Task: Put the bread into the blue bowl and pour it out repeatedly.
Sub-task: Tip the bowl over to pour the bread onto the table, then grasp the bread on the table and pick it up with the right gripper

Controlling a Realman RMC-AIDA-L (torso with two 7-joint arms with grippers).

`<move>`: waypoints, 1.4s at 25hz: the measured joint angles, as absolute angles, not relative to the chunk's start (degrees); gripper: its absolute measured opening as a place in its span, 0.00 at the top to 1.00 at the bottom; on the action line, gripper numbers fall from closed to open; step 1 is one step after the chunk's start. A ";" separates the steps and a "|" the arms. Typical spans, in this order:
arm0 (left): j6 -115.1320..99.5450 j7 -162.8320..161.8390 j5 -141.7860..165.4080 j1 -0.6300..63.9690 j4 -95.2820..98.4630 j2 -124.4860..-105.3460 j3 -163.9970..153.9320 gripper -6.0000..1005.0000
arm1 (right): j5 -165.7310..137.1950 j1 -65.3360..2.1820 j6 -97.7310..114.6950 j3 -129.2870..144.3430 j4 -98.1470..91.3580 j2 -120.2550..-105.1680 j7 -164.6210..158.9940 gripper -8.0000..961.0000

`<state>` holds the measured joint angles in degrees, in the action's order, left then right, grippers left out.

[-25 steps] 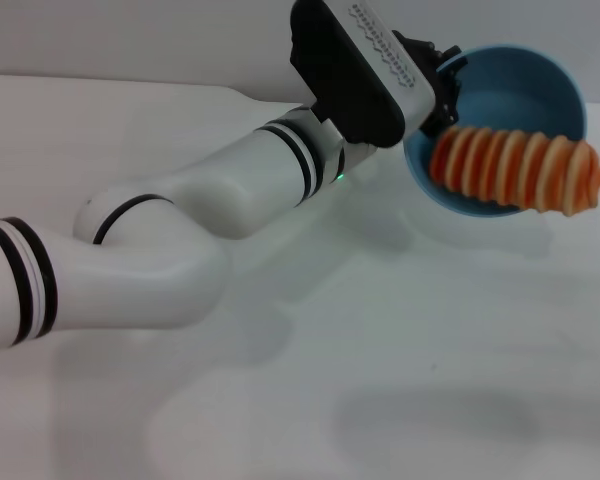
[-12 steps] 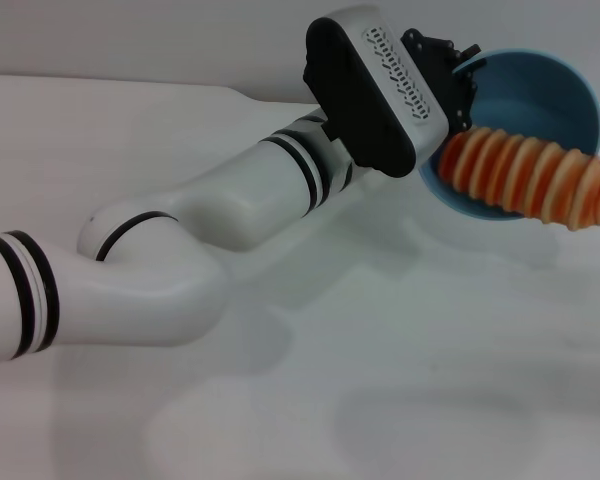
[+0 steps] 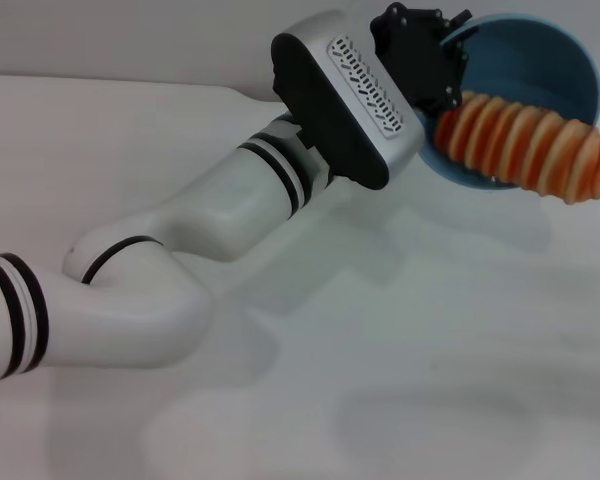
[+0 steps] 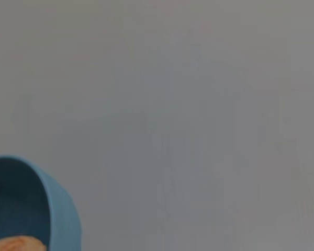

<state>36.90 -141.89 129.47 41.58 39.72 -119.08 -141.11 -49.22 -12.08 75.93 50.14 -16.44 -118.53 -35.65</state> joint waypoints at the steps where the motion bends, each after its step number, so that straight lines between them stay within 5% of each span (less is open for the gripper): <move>1: 36.84 -141.06 129.34 41.54 40.02 -119.08 -141.01 1.00 | -49.22 -12.01 76.20 49.84 -16.43 -118.59 -35.63 0.33; 18: 38.54 -126.97 122.96 41.59 42.84 -119.09 -140.79 1.00 | -47.99 -11.40 77.81 48.46 -15.30 -118.83 -36.53 0.35; 26: 15.66 -127.90 115.76 41.14 48.00 -118.89 -126.33 1.00 | -47.30 -10.81 79.79 49.12 -15.34 -118.03 -42.34 0.36; 35: -3.81 -128.20 110.69 43.17 44.81 -118.57 -107.55 1.00 | -79.79 -13.94 73.34 49.22 -31.98 -118.25 -72.43 0.37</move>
